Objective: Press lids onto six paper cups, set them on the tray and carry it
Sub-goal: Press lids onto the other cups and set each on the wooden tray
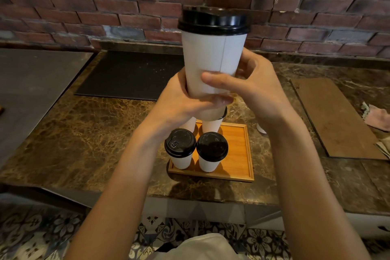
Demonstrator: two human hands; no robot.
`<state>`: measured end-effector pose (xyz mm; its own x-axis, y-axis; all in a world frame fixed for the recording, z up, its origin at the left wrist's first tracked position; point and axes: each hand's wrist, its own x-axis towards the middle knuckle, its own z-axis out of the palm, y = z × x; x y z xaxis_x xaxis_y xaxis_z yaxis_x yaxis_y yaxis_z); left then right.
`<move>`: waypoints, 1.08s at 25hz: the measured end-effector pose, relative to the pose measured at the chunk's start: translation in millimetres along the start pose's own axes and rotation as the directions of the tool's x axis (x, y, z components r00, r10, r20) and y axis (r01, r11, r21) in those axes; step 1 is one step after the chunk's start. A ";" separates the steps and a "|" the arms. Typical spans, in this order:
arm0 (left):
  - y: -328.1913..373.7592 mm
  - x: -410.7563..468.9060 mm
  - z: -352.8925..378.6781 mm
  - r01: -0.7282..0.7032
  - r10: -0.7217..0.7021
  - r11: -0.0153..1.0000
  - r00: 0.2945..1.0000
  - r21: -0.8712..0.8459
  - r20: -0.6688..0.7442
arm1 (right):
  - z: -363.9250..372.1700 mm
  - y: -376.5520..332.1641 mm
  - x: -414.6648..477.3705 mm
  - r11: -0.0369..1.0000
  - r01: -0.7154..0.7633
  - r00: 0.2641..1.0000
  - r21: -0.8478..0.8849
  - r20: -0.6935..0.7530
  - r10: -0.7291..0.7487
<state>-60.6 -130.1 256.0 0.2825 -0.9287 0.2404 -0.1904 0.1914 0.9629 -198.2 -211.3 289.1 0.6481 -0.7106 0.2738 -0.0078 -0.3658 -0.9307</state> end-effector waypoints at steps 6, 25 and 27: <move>-10.0 -0.8 3.2 0.004 -0.003 1.000 0.999 0.027 -0.039 | 0.7 11.7 -0.8 0.999 -0.047 0.996 0.001 0.081 0.047; -16.7 7.3 16.8 0.006 -0.002 1.000 0.947 0.012 -0.322 | 48.3 3.5 -4.3 0.977 -0.074 0.946 -0.199 -0.324 0.006; -18.2 7.5 17.2 0.014 -0.011 1.000 0.946 0.008 -0.323 | 49.5 3.8 -4.6 0.978 -0.069 0.943 -0.196 -0.333 0.000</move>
<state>-71.2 -146.1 238.2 0.5731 -0.7782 0.2569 -0.1937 0.1760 0.9652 -163.6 -179.7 272.3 0.3576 -0.8702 0.3390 -0.2021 -0.4266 -0.8816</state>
